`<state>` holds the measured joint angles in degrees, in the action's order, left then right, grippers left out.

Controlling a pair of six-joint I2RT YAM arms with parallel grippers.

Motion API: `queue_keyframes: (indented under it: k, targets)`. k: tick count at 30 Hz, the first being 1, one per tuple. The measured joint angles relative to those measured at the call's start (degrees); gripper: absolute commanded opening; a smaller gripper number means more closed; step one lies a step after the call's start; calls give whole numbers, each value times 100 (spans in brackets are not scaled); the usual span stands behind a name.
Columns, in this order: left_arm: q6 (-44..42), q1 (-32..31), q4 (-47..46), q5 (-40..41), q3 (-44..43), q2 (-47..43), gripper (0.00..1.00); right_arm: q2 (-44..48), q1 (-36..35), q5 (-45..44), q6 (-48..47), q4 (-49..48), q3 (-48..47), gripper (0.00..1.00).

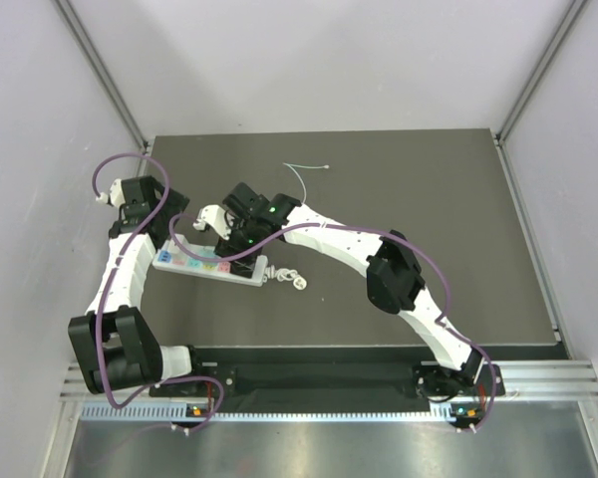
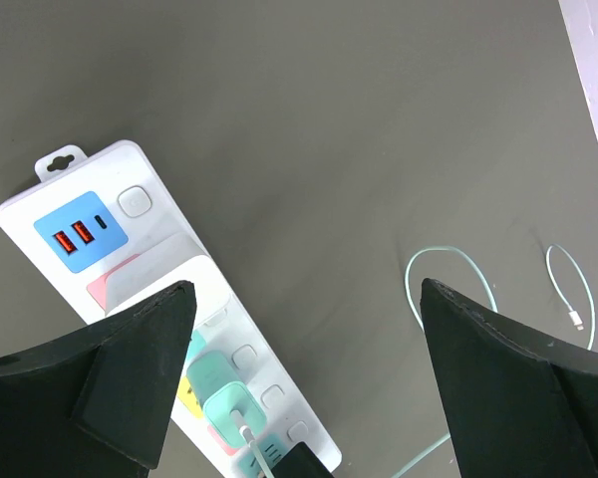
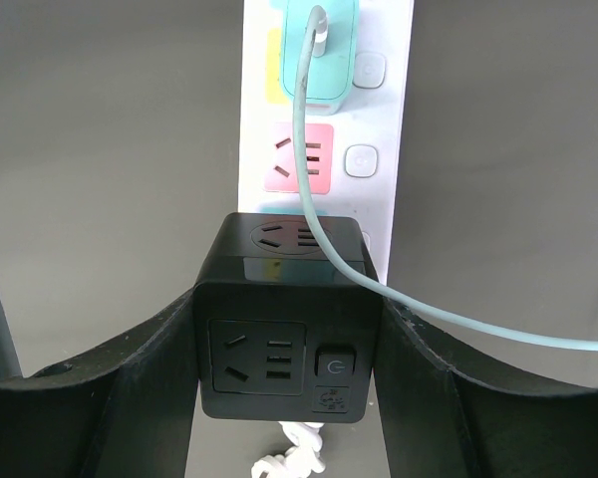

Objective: Insert the plug

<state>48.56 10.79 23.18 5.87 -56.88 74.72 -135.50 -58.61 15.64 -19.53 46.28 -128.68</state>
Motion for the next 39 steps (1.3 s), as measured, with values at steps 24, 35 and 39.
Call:
queue_keyframes:
  k: [24,35,39]
  targets:
    - [240,754,348,-476,-975,564,98,13,-13,-13,-44,-4,-2,0]
    - [240,1163,391,-501,-970,599,98,24,-44,-81,-142,-17,-157,0]
    - [240,1237,396,-501,-970,699,98,24,-61,-98,-153,9,-157,0]
